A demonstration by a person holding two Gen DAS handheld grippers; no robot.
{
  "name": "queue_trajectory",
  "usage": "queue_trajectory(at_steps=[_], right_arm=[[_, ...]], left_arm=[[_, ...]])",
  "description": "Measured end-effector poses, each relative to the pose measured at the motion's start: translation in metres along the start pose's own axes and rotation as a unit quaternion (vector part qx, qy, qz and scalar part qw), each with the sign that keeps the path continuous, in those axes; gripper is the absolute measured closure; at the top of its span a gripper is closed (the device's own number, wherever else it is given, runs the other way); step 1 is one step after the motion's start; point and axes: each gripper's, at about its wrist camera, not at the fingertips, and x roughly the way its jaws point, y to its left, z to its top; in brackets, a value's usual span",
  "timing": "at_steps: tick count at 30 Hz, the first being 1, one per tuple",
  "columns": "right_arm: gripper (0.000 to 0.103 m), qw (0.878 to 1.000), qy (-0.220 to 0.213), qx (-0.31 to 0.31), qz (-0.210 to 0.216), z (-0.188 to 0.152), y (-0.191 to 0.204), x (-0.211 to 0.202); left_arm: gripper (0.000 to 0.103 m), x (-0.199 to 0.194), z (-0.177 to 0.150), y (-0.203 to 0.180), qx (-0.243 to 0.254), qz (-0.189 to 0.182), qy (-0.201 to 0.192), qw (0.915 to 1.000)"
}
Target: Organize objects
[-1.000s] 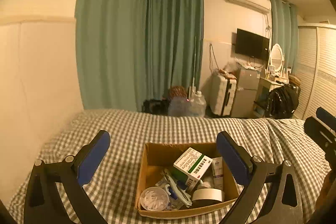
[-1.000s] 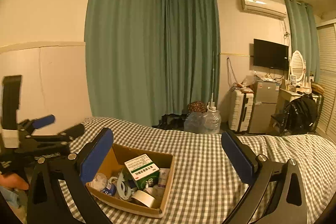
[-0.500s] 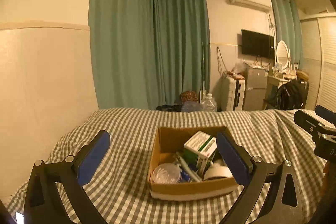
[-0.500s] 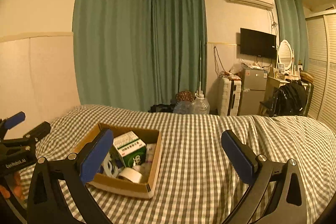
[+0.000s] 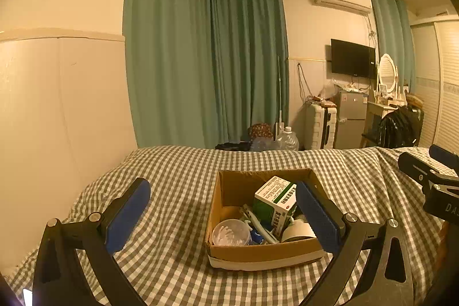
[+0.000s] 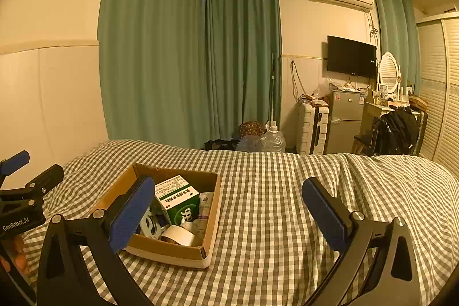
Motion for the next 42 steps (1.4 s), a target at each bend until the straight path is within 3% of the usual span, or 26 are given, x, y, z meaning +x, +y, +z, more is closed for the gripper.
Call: queue_trajectory(at_steps=[42], right_arm=[[0.000,1.000,0.018,-0.007,0.008,-0.0096,0.0090,0.0077]], left_arm=[[0.000,0.0016,-0.0028,0.0016,0.001,0.000,0.008,1.0000]])
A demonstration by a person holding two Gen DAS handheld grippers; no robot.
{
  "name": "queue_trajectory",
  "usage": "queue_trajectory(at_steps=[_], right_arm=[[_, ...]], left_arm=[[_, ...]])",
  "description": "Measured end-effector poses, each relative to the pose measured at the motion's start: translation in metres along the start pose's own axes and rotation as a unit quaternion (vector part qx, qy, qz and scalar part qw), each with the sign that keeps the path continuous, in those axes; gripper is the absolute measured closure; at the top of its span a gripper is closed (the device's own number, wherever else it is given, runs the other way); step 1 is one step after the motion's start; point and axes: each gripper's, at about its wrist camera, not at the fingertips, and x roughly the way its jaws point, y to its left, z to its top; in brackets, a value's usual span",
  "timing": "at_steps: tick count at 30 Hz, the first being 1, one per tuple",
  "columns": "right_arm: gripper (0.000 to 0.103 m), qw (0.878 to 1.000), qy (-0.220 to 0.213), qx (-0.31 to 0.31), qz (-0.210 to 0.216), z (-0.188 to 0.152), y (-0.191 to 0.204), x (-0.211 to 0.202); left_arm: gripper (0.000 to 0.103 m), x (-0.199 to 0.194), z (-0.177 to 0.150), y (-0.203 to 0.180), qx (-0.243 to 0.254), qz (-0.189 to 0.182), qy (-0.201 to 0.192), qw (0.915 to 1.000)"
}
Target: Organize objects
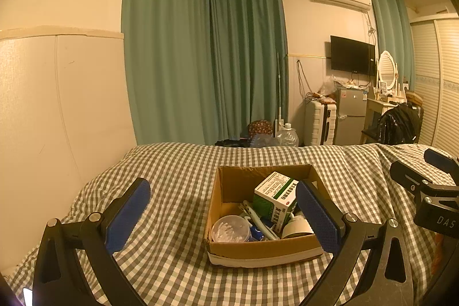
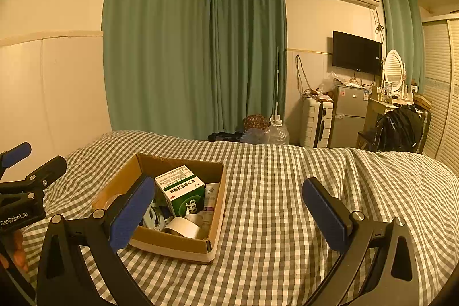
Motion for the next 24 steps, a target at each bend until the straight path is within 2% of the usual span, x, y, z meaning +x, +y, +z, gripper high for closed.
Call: queue_trajectory(at_steps=[24], right_arm=[[0.000,1.000,0.012,-0.004,0.000,-0.0029,0.0003,0.0029]], left_arm=[[0.000,0.0021,-0.0036,0.0006,-0.003,0.004,0.006,1.0000]])
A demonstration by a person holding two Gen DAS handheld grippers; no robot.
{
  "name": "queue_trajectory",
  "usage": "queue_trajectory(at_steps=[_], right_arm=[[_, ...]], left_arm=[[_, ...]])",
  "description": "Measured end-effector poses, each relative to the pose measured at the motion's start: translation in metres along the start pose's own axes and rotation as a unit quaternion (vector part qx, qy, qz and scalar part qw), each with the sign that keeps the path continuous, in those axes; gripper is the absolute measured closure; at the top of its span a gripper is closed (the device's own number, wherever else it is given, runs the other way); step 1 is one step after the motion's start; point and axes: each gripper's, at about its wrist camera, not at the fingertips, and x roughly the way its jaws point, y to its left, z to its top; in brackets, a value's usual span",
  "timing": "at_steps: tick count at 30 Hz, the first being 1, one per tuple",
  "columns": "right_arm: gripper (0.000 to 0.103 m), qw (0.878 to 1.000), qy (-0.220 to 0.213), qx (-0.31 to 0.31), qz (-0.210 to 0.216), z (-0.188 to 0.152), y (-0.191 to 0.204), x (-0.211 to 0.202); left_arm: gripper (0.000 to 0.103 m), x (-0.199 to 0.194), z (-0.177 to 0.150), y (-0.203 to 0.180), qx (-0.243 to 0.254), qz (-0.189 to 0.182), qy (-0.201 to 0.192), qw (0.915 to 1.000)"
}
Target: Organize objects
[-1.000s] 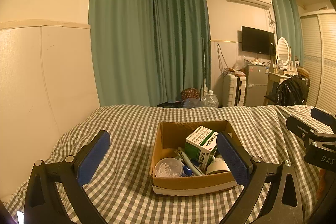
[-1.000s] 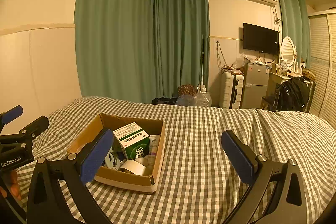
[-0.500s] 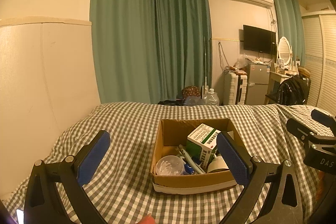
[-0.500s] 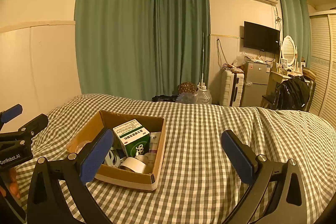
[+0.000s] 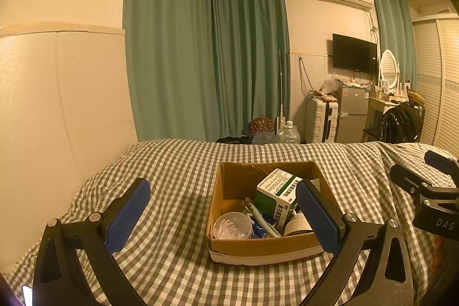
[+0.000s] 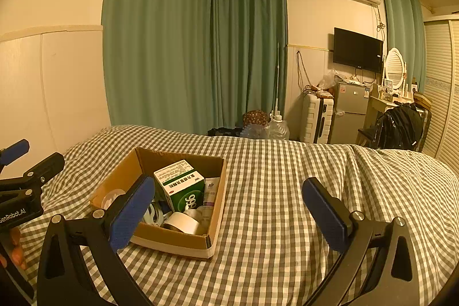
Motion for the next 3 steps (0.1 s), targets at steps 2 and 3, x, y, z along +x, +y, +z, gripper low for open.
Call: queue_trajectory(at_steps=[2,3], right_arm=[[0.000,1.000,0.001,0.000,-0.001,-0.0002,-0.0003,0.0001],[0.000,1.000,0.001,0.000,0.000,0.0001,-0.0005,0.0003]], left_arm=[[0.000,0.0000,0.0001,0.0000,0.000,0.000,0.000,1.0000],[0.000,0.0002,0.0001,0.0000,0.001,-0.001,0.000,1.0000]])
